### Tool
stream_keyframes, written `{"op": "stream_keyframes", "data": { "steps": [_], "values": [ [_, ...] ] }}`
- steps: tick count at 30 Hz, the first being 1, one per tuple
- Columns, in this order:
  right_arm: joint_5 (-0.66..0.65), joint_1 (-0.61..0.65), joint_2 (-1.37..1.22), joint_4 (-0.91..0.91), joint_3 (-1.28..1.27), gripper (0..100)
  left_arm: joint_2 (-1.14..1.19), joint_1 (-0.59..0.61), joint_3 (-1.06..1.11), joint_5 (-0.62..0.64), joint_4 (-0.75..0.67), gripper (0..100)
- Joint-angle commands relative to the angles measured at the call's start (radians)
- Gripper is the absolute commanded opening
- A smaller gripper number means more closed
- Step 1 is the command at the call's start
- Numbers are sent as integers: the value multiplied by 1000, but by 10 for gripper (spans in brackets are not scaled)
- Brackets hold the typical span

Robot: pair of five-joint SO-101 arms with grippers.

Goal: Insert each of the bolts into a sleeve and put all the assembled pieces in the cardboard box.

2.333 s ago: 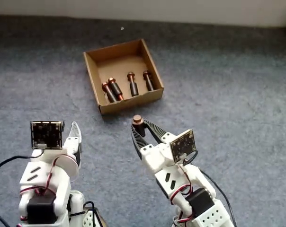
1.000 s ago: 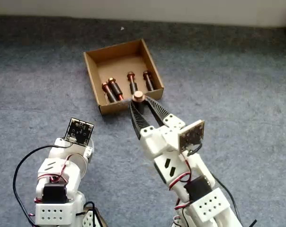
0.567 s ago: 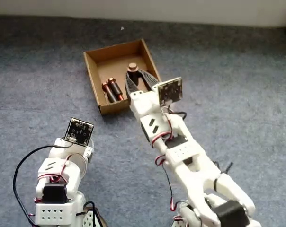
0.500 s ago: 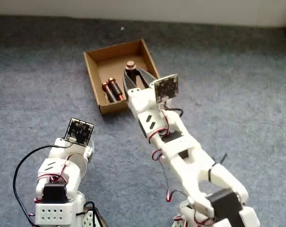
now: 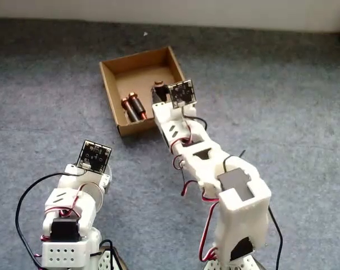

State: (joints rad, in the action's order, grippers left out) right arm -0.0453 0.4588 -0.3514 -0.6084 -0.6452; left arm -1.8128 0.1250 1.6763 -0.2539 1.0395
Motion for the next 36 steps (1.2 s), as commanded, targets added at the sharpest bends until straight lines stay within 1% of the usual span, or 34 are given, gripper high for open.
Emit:
{"op": "stream_keyframes", "data": {
  "steps": [1,5,7,12,15,19,22,26,30,33,35,36],
  "values": [
    [-12,-27,30,73,48,172,-5,-10,16,-8,-20,168],
    [-12,-30,30,122,45,161,-5,-10,16,-8,-20,168],
    [-12,-28,31,136,45,138,-5,-10,16,-8,-20,168],
    [-15,-33,33,136,41,2,-5,-10,16,-8,-20,168],
    [-17,-39,48,137,-5,6,-5,-10,16,-8,-20,168],
    [-14,-39,176,156,-119,4,-5,-10,16,-8,-20,168],
    [-9,-38,312,300,-188,4,-5,-10,16,-8,-20,168],
    [91,-38,412,568,-206,4,-5,-10,16,-8,-20,168],
    [101,-19,423,748,-127,4,-5,-10,16,-8,-20,168],
    [87,-48,430,866,-45,8,-4,-10,16,-8,-20,168],
    [81,-76,426,1007,56,50,-4,-10,16,-8,-20,168],
    [98,-85,421,1084,113,80,-4,-10,16,-8,-20,168]
  ]
}}
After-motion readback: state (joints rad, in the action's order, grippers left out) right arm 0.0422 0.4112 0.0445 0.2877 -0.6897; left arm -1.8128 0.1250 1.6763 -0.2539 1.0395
